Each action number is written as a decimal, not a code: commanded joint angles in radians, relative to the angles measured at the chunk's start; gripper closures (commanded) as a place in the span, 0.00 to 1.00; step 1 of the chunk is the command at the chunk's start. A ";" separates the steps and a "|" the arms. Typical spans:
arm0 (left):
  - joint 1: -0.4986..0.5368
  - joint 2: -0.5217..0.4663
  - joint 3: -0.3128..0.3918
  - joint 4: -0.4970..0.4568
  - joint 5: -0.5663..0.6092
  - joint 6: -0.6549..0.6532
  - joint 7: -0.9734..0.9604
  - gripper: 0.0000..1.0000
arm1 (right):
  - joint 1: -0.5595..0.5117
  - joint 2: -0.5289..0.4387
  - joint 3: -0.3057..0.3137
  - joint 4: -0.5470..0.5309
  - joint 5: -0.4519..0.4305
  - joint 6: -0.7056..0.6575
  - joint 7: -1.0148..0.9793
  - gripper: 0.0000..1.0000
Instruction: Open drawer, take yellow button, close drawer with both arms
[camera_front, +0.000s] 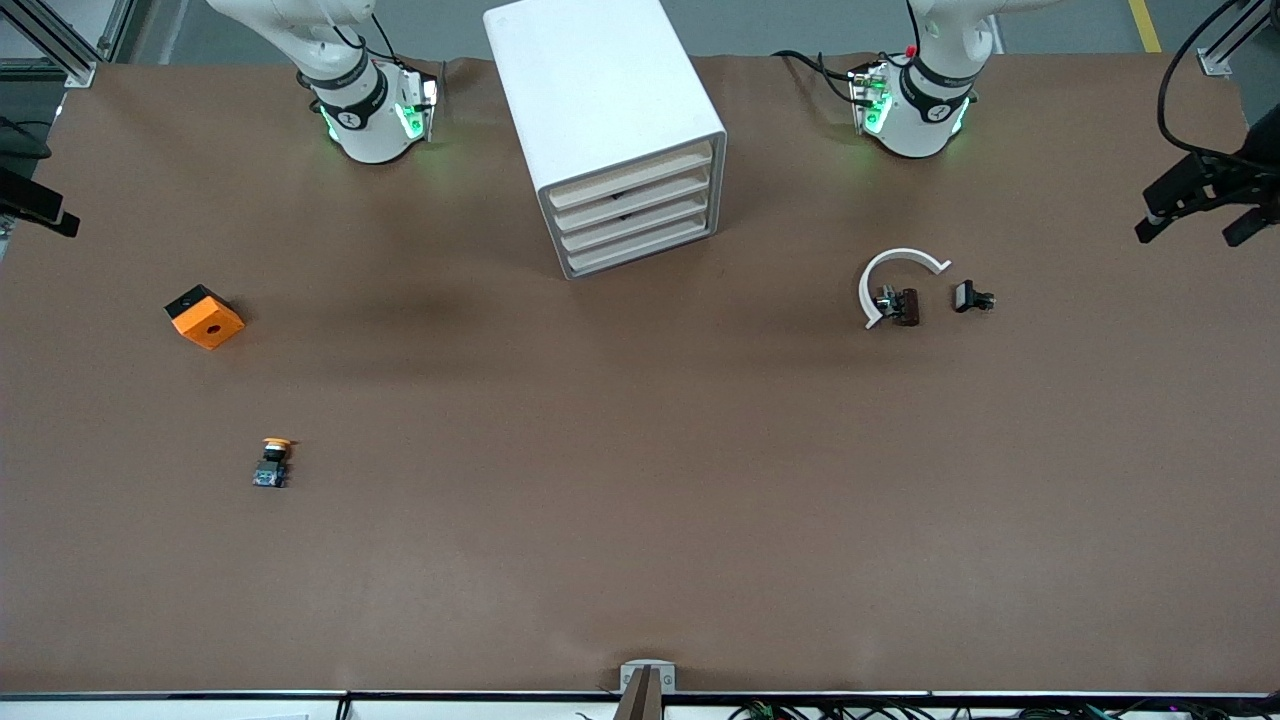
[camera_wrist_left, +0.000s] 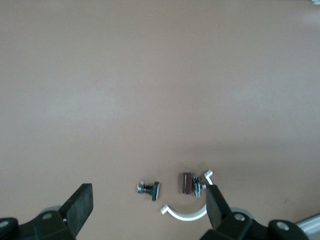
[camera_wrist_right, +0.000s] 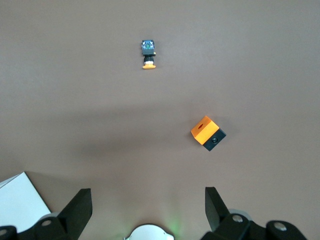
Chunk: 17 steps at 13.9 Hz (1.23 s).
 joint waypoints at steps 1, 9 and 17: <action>-0.001 0.116 -0.013 0.152 0.023 -0.049 0.000 0.00 | -0.008 -0.139 0.012 -0.178 0.014 0.083 0.002 0.00; -0.172 0.206 0.102 0.243 0.058 -0.049 -0.033 0.00 | 0.012 -0.141 0.009 -0.173 0.017 0.083 -0.004 0.00; -0.165 0.186 0.087 0.243 0.061 -0.111 -0.045 0.00 | 0.035 -0.141 0.009 -0.168 0.026 0.084 -0.004 0.00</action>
